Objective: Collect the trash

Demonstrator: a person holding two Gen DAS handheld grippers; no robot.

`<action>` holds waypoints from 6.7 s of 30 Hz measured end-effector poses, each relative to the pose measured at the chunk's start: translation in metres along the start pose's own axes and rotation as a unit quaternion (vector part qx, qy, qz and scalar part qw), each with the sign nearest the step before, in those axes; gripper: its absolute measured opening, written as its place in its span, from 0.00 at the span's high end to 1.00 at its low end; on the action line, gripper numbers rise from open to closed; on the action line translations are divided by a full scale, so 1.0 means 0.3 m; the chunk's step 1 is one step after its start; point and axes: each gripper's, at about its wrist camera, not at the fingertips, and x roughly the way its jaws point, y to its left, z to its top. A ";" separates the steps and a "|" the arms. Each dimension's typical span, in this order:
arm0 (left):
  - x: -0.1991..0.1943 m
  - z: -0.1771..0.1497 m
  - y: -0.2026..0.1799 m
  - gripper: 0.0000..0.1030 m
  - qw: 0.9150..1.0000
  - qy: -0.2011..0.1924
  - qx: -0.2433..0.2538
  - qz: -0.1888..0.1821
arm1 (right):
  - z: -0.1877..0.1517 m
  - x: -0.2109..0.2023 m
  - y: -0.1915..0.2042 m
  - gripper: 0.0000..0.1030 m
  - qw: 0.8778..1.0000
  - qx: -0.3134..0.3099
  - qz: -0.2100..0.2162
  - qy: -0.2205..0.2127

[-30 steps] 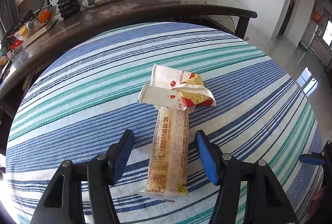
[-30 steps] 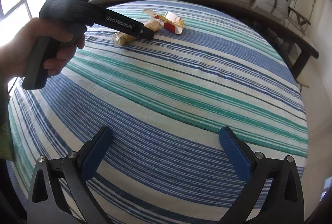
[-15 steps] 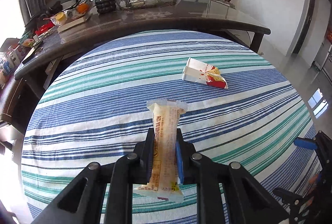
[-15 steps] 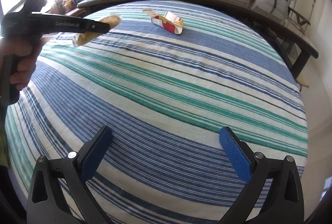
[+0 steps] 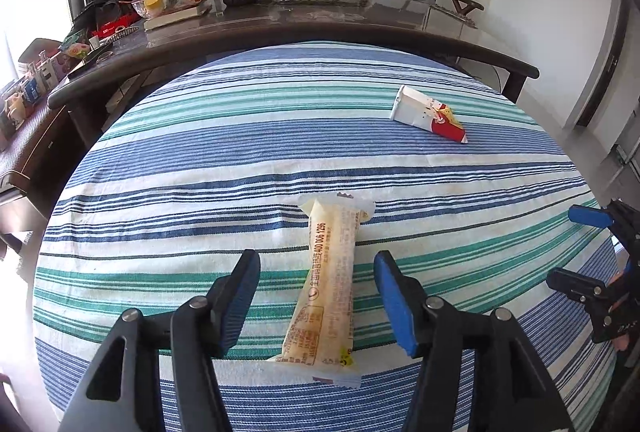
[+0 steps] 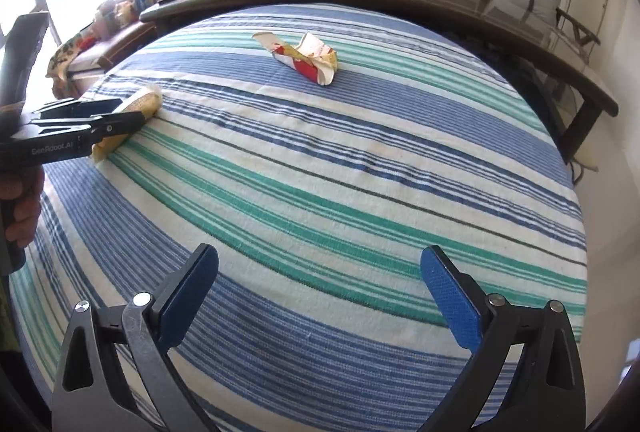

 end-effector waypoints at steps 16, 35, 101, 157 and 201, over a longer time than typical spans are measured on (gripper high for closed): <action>0.009 -0.022 0.003 0.41 1.000 -0.002 -0.002 0.013 | 0.410 0.303 0.018 0.53 1.000 -0.017 0.014 -0.021; -0.116 -0.186 -0.189 0.80 0.996 0.005 -0.017 -0.091 | -0.212 -0.156 0.018 0.58 0.999 0.029 -0.032 -0.027; -0.267 -0.223 -0.509 0.83 0.992 -0.054 0.085 -0.071 | -0.287 -0.400 -0.099 0.92 0.987 0.106 0.032 -0.117; 0.057 -0.170 -1.608 0.83 0.930 0.087 0.185 -0.304 | -0.712 -0.539 -1.028 0.92 0.927 0.362 -0.089 -0.039; -0.462 -0.344 -1.497 0.00 0.954 -0.053 0.250 -0.158 | -0.936 -0.956 -0.538 0.00 0.900 0.365 -0.227 -0.068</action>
